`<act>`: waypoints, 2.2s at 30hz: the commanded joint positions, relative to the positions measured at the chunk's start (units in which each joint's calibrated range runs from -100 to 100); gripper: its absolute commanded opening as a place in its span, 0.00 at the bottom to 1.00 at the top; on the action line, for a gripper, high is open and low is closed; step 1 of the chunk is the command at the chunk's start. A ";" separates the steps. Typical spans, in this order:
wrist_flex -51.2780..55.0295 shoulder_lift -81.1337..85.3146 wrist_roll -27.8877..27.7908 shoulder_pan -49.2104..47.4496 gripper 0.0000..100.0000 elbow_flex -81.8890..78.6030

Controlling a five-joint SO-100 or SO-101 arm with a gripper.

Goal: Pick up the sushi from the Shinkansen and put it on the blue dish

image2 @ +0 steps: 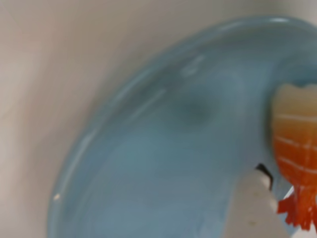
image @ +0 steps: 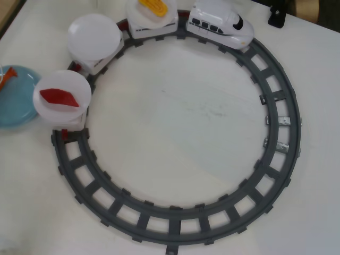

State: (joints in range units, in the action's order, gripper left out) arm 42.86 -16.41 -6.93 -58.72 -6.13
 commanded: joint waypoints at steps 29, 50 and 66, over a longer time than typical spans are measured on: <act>-19.63 71.78 3.27 -1.05 0.03 -63.03; -14.28 98.32 4.32 0.27 0.03 -77.01; -14.62 103.55 4.32 -0.61 0.03 -83.23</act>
State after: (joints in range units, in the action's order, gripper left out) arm 28.57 86.25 -3.21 -59.13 -88.93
